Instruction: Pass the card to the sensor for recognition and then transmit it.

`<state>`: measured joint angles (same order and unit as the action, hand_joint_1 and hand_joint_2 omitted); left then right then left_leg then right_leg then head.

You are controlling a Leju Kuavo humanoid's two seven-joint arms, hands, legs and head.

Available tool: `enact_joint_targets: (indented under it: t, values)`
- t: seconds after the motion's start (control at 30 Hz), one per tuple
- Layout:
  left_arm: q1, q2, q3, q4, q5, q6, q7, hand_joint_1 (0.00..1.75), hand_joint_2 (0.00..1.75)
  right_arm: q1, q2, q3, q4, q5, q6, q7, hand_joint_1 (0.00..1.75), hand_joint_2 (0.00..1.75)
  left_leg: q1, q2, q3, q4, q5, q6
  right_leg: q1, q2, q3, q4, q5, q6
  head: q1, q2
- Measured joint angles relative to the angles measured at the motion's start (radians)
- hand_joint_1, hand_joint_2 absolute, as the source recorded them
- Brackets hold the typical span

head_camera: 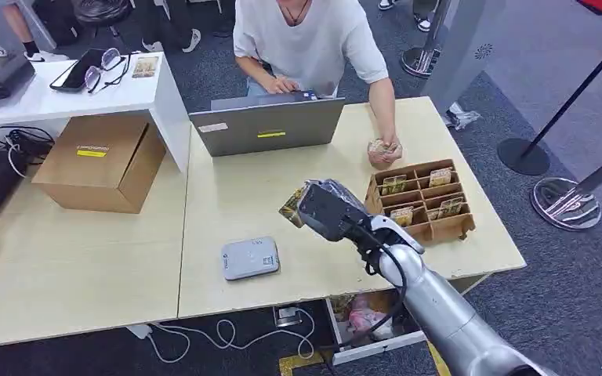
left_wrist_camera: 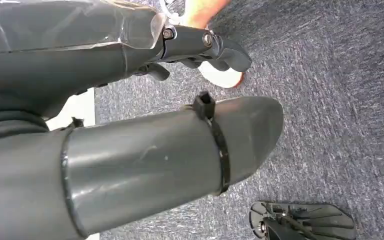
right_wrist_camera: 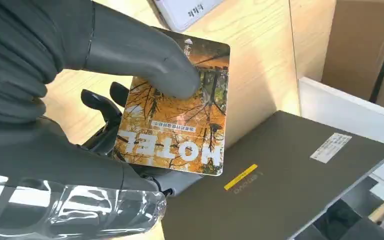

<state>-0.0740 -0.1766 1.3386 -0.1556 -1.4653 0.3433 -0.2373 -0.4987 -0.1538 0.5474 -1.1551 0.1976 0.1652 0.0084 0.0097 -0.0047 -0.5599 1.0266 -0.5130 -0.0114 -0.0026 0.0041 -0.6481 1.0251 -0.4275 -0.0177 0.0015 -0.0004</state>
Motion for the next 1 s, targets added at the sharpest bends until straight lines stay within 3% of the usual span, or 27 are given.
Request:
enact_joint_targets:
  t: [0.13,0.23,0.57,1.0]
  values:
    - [0.000,0.001,-0.002,0.000,-0.001,0.000,0.003,0.00,0.00,-0.021,0.013,0.016,0.030,-0.010,0.001,-0.001,1.75,1.75,0.000,0.000,0.000,0.000,0.000,0.000,0.000,0.000,0.000,0.000,0.000,0.000,0.000,0.000]
    - [0.000,0.002,-0.005,0.000,0.008,0.013,0.006,0.00,0.00,-0.069,0.076,0.076,0.094,-0.027,0.026,0.009,1.75,1.75,0.000,0.000,0.000,0.000,0.000,0.000,0.000,0.001,0.000,0.000,0.000,0.000,0.000,0.000]
    - [0.000,0.023,-0.006,0.000,0.001,-0.040,0.016,0.00,0.00,-0.114,0.177,0.174,0.181,-0.041,0.045,0.019,1.75,1.75,0.000,0.000,0.001,0.000,0.000,0.000,0.000,0.000,0.000,0.000,0.000,0.000,0.000,0.000]
    - [0.000,0.021,-0.006,0.000,0.021,-0.026,0.029,0.00,0.00,-0.125,0.214,0.243,0.245,-0.061,0.066,0.020,1.75,1.75,0.000,0.000,0.000,0.000,0.000,0.000,0.000,0.000,0.000,0.000,0.000,0.000,0.000,0.000]
